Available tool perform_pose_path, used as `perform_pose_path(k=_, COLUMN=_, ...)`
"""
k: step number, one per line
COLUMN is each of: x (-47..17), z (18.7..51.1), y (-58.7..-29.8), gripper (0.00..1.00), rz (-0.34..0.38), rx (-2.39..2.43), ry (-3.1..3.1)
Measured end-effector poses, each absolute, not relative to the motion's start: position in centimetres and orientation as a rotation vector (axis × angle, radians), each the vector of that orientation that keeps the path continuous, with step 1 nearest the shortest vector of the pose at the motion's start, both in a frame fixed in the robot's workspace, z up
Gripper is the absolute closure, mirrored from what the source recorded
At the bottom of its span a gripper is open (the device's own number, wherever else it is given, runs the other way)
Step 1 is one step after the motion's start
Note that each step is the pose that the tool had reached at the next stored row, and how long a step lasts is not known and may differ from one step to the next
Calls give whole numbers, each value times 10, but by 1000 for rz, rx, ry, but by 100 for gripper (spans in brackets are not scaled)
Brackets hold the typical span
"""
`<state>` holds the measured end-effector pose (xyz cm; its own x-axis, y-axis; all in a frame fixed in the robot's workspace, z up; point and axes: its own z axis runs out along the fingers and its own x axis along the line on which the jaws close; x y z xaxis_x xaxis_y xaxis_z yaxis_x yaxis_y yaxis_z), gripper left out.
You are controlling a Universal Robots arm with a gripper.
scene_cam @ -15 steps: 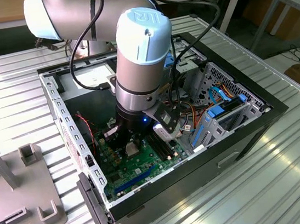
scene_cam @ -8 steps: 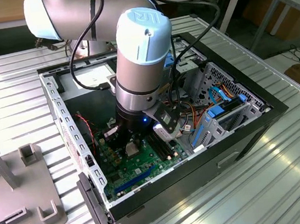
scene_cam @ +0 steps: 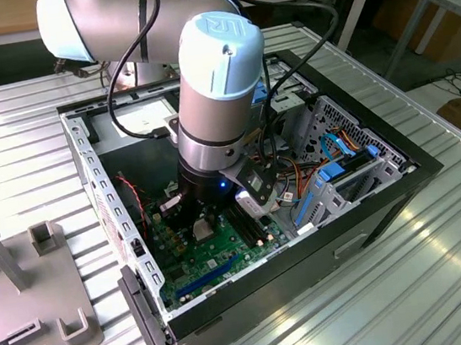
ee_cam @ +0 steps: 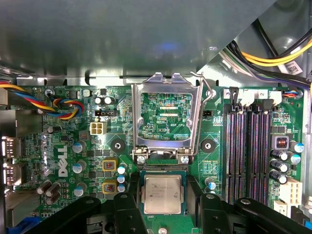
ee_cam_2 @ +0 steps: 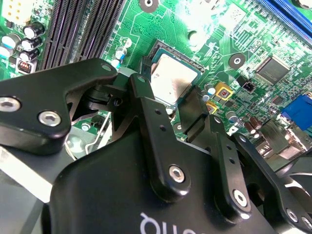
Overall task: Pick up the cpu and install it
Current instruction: 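Place the cpu into insertion slot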
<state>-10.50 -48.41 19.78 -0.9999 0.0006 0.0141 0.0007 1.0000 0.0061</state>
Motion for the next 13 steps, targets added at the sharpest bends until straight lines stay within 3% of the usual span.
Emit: perform_pose_path(k=13, x=-104, z=198, y=-484, gripper=53, rz=-10, rx=0, ry=-3127)
